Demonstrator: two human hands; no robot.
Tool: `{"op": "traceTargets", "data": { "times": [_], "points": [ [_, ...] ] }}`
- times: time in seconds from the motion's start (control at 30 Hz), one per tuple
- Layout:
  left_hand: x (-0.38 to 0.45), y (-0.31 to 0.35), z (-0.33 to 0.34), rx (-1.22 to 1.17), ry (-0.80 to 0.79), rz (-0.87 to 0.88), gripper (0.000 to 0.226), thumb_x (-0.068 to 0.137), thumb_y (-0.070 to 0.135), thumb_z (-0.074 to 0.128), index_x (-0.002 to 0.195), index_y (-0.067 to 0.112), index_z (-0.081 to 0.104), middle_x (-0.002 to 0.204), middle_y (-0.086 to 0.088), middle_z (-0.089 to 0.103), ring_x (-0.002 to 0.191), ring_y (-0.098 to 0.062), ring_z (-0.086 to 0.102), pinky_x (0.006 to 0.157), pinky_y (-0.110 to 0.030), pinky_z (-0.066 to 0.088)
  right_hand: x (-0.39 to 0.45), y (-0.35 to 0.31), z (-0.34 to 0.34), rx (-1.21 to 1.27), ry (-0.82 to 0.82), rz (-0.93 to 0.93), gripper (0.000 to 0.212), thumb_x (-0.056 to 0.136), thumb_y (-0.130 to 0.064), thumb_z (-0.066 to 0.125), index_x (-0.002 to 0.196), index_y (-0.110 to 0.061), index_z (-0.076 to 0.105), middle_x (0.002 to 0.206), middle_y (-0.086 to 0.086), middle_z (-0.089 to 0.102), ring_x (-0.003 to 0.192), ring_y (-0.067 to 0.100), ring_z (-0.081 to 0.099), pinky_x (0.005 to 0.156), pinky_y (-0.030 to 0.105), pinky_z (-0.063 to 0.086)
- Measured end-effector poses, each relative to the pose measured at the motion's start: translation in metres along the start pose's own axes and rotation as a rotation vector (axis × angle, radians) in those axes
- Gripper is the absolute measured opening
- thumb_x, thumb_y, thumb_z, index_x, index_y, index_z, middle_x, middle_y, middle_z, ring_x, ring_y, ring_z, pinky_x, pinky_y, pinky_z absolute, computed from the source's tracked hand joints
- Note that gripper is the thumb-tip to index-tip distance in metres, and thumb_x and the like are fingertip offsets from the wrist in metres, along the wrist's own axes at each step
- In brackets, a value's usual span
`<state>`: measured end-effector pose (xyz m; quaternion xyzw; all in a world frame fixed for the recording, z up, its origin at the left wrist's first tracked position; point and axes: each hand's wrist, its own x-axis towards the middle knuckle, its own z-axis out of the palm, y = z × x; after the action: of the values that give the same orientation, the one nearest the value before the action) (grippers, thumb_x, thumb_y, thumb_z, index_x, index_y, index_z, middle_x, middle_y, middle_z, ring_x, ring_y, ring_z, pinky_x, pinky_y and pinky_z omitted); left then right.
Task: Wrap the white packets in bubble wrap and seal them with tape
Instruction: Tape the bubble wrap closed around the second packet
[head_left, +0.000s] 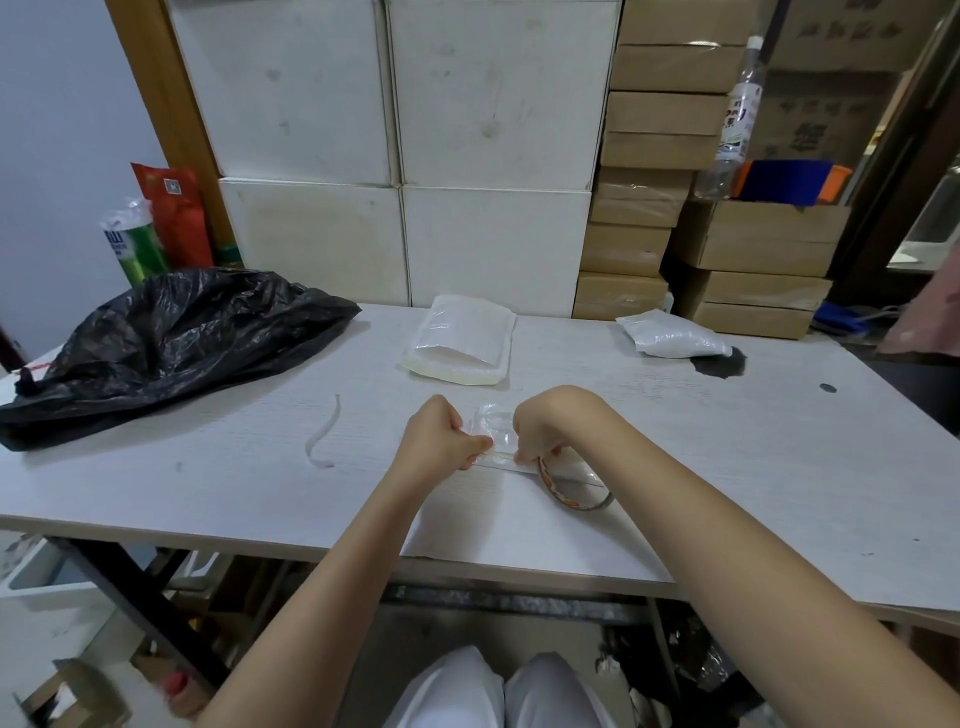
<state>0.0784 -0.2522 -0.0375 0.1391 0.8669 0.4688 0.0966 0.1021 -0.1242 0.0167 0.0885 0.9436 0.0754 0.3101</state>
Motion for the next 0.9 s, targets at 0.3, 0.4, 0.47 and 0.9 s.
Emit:
{"op": "traceTargets", "data": {
  "times": [0.3,0.4,0.47,0.9],
  "points": [
    [-0.001,-0.002,-0.004,-0.014,0.044,0.019,0.011,0.092,0.013,0.051,0.099,0.006,0.048,0.091,-0.011,0.064,0.082,-0.024,0.065,0.077,-0.038,0.052,-0.002,0.001,0.000,0.009,0.020,-0.013,0.021,0.093,-0.031,0.049,0.097,-0.011,0.052,0.071,0.000,0.047,0.061,0.017,0.046,0.055,0.026,0.036],
    [-0.005,0.007,0.003,0.436,0.188,0.394,0.017,0.092,0.023,0.053,0.104,0.015,0.063,0.110,0.000,0.058,0.107,-0.021,0.050,0.084,-0.032,0.042,0.000,0.000,0.001,0.018,0.011,0.002,0.020,0.092,-0.031,0.048,0.093,-0.012,0.053,0.074,0.001,0.049,0.078,0.023,0.052,0.068,0.029,0.042],
    [-0.006,0.009,0.012,0.524,0.062,0.475,0.018,0.089,0.018,0.055,0.098,0.020,0.070,0.109,0.000,0.060,0.106,-0.022,0.049,0.086,-0.032,0.040,-0.001,-0.001,0.001,0.031,0.021,0.011,0.020,0.090,-0.029,0.049,0.079,-0.013,0.052,0.074,0.001,0.049,0.074,0.022,0.051,0.073,0.030,0.042],
    [0.002,-0.001,0.023,0.370,0.048,0.313,0.013,0.086,0.025,0.063,0.088,0.021,0.074,0.104,0.003,0.064,0.100,-0.020,0.059,0.093,-0.039,0.042,-0.052,0.035,0.016,0.578,0.440,-0.015,0.026,0.082,-0.023,0.064,0.083,0.001,0.071,0.057,0.005,0.058,0.049,0.015,0.054,0.054,0.024,0.044]
  ]
}}
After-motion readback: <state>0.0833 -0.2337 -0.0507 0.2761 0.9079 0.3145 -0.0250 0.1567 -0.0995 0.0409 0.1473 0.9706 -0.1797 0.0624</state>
